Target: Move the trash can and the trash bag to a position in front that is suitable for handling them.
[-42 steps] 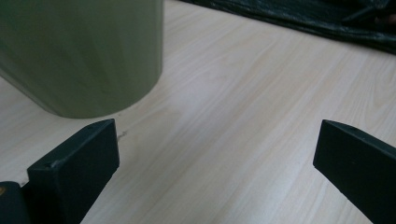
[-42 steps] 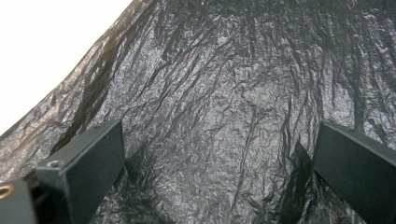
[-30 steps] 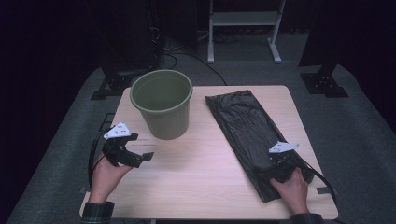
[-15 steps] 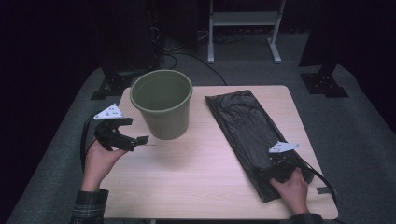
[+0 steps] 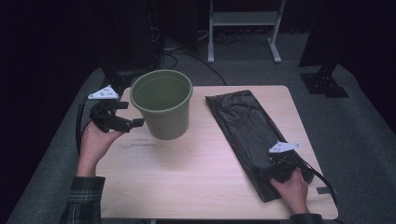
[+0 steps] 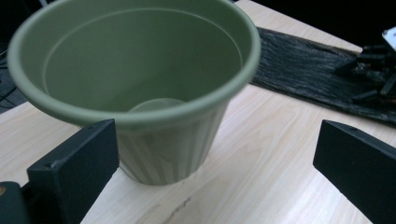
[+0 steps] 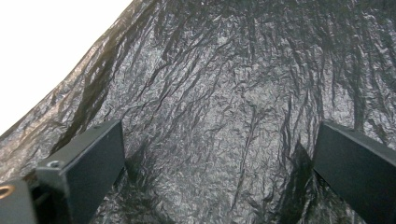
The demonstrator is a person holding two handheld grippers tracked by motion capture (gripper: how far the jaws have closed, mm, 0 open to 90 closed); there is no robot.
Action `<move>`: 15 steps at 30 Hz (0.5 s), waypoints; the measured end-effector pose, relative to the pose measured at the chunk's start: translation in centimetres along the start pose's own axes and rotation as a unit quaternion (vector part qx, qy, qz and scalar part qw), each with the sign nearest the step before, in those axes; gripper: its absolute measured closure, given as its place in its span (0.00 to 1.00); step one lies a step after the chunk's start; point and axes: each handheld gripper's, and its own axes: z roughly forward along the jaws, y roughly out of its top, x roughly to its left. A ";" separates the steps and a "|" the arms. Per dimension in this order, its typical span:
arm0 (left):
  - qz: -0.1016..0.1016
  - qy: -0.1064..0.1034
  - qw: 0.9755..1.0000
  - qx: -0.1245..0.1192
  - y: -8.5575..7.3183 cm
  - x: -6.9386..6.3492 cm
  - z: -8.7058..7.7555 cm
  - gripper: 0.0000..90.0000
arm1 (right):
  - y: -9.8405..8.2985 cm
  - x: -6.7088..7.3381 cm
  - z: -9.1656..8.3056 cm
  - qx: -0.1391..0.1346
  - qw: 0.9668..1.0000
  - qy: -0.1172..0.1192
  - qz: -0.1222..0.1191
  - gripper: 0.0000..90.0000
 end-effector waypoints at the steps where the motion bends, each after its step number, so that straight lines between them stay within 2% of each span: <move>1: 0.001 0.001 1.000 -0.001 0.2 0.2 0.0 0.00 | 0.0 0.0 0.0 0.000 1.000 0.000 0.000 0.01; 7: -0.005 0.010 1.000 -0.001 1.4 1.7 0.5 0.00 | 0.0 0.0 0.0 0.000 1.000 0.000 0.000 0.01; 8: -0.007 0.015 1.000 0.000 1.7 2.3 0.6 0.00 | 0.0 0.0 0.0 0.000 1.000 0.000 0.000 0.01; 15: -0.015 0.030 0.999 0.001 2.3 4.2 1.2 0.00 | 0.0 0.0 0.0 0.000 1.000 0.000 0.001 0.01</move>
